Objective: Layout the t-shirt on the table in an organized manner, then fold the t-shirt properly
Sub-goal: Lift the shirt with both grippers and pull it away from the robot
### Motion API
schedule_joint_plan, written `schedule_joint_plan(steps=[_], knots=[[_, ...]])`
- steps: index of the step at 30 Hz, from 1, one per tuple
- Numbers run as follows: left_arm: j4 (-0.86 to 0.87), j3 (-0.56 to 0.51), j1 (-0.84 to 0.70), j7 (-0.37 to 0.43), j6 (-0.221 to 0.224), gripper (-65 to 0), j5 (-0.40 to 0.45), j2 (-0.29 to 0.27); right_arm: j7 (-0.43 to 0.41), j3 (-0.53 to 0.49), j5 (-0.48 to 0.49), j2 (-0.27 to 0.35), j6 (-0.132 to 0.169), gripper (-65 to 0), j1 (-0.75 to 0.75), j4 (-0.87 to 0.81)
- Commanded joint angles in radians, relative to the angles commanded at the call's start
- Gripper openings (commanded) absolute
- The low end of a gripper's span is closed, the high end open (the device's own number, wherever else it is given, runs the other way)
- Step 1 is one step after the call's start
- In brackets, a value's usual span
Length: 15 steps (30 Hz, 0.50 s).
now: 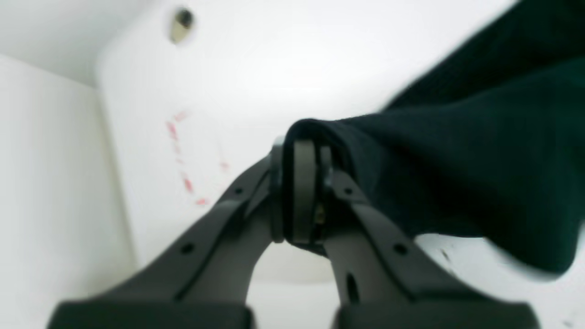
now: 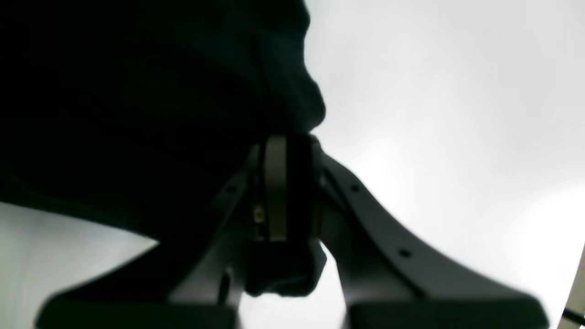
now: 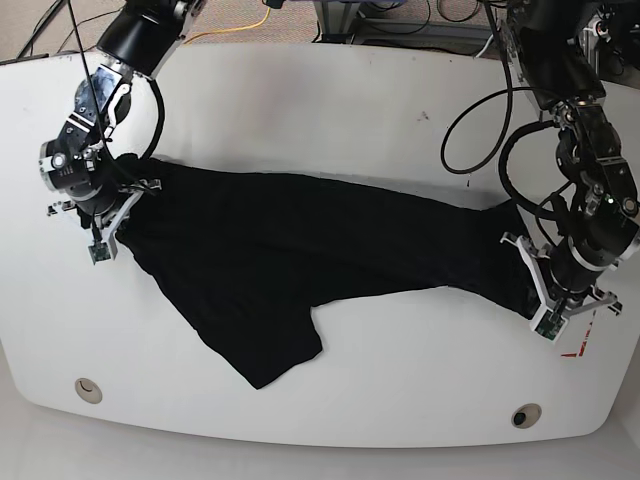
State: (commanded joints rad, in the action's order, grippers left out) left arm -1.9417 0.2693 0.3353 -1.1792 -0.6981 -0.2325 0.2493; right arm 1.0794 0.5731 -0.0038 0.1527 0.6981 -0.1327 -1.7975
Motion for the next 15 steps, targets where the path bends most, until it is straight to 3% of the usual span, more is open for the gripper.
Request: schedule_joint_plan(steps=[7, 15], knots=[[0.005, -0.006, 0.161, -0.018, 0.000, -64.7, 0.000, -0.002, 0.068, 0.000, -0.003, 0.008, 0.000, -62.9, -0.144, 0.008], [0.040, -0.086, 0.410, -0.018, 0.000, -64.7, 0.003, -0.006, 0.100, -0.110, -0.005, 0.074, 0.000, -62.9, -0.374, 0.100]])
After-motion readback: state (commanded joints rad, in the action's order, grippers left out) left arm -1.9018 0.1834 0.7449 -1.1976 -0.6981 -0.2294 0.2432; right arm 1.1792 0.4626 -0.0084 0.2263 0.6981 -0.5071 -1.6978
